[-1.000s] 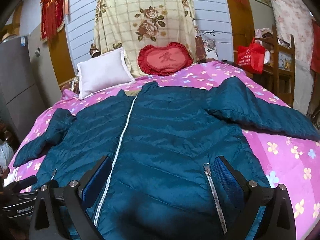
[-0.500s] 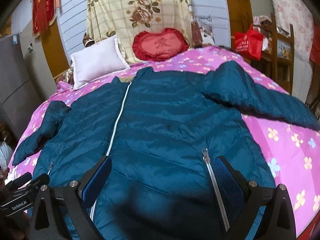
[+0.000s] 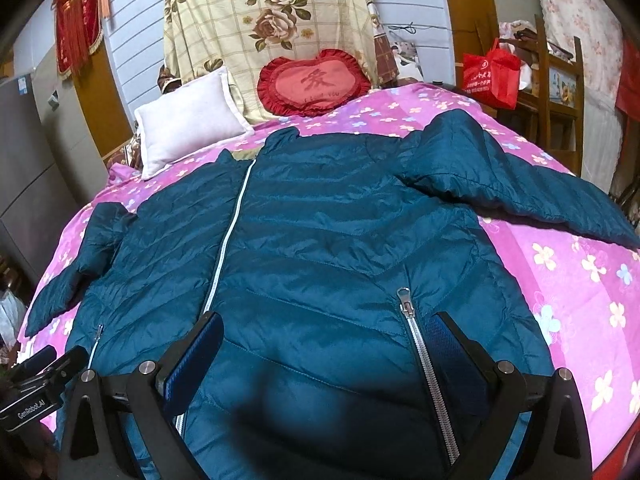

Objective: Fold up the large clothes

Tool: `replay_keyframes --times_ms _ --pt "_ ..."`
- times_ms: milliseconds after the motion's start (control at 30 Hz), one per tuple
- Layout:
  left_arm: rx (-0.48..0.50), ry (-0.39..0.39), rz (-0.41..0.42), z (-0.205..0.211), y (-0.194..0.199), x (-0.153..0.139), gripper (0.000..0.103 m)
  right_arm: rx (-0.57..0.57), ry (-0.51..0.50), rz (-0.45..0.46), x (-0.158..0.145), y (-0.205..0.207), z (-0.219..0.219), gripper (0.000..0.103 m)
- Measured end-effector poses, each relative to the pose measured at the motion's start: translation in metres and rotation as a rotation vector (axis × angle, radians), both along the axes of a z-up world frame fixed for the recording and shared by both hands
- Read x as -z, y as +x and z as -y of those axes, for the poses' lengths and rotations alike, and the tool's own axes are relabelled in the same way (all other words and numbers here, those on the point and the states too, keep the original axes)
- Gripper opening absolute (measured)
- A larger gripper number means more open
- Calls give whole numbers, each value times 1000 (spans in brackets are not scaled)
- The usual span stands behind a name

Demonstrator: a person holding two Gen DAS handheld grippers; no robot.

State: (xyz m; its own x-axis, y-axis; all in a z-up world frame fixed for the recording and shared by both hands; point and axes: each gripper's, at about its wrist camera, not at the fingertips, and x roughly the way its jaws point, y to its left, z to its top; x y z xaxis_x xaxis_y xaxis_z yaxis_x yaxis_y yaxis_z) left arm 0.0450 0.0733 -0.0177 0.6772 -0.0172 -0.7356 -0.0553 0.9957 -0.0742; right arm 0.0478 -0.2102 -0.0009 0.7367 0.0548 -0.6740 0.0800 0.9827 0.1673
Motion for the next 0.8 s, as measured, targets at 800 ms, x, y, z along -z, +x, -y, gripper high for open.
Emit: replay_keyframes --times_ms 800 --pt "-12 -32 -18 -12 5 4 103 -1 7 10 -3 -2 -2 102"
